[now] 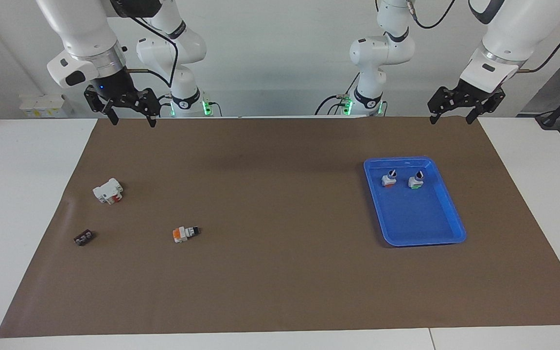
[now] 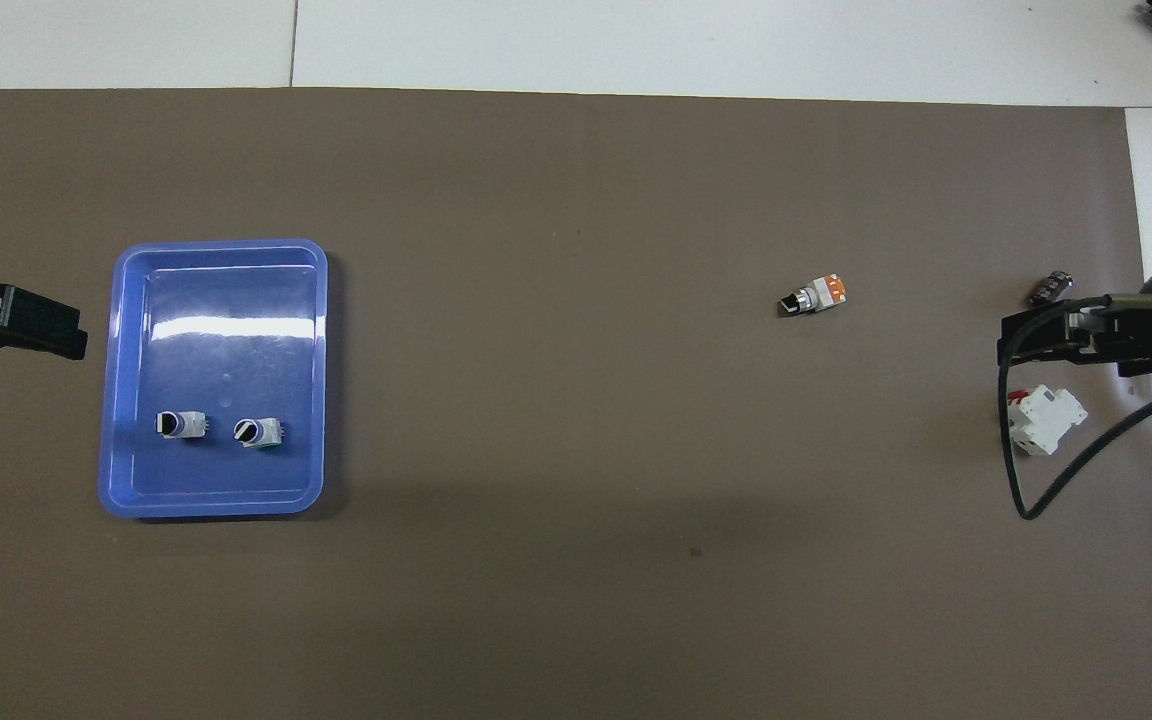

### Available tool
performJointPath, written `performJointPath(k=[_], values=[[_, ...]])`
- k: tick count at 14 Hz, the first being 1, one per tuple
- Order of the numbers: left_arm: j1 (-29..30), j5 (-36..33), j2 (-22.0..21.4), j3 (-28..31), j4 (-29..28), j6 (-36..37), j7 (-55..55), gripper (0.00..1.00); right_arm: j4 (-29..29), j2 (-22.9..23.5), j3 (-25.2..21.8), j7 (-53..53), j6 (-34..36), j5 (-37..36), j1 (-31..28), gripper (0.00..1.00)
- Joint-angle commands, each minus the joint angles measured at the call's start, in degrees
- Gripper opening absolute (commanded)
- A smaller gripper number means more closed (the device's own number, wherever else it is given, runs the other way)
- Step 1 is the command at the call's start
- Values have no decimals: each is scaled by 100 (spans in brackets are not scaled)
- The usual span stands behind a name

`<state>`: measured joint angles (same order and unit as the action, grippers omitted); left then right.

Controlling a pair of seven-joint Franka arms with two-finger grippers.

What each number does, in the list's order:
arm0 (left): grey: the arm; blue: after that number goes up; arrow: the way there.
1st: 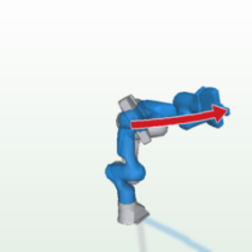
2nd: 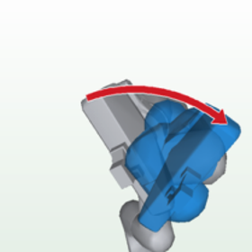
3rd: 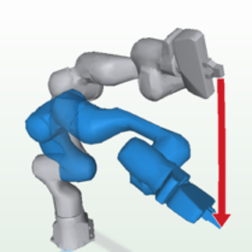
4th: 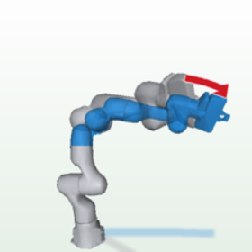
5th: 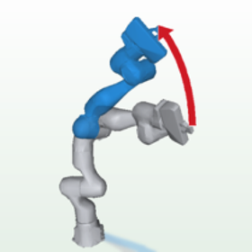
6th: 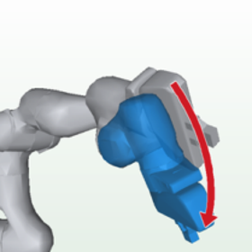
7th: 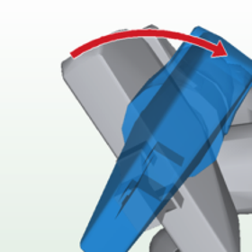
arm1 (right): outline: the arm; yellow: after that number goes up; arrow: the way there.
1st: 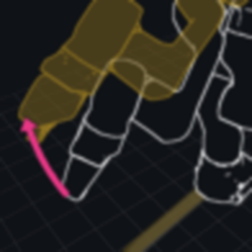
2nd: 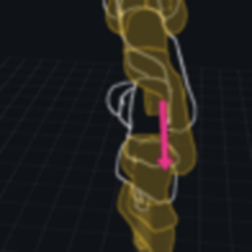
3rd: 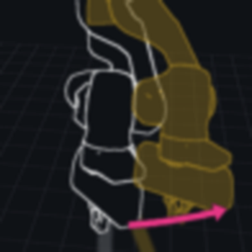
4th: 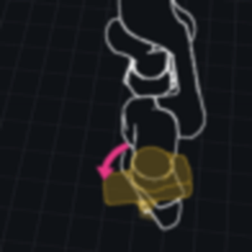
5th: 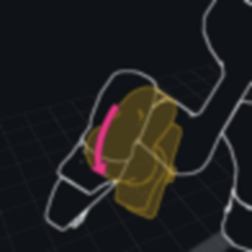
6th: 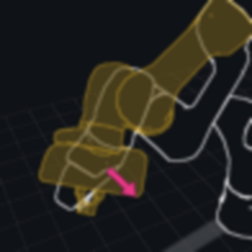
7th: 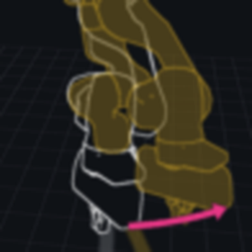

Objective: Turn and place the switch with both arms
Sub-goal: 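Move the right gripper toward the orange-and-white switch on the table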

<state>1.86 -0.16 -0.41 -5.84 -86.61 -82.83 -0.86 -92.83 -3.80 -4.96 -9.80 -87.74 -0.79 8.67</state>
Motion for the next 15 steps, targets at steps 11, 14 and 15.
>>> performJointPath(k=[11,14,15], values=[[-1,-1,-126,21,-128,39,51,100,-780,-280,39,-1980,-1078,-71,-6,100],[-1,-1,-126,21,-128,39,59,100,-1008,-271,39,-3015,-1350,-71,-6,100],[-1,-1,-126,21,-128,39,51,100,-1017,-236,39,-3498,-1395,-27,-49,100]])
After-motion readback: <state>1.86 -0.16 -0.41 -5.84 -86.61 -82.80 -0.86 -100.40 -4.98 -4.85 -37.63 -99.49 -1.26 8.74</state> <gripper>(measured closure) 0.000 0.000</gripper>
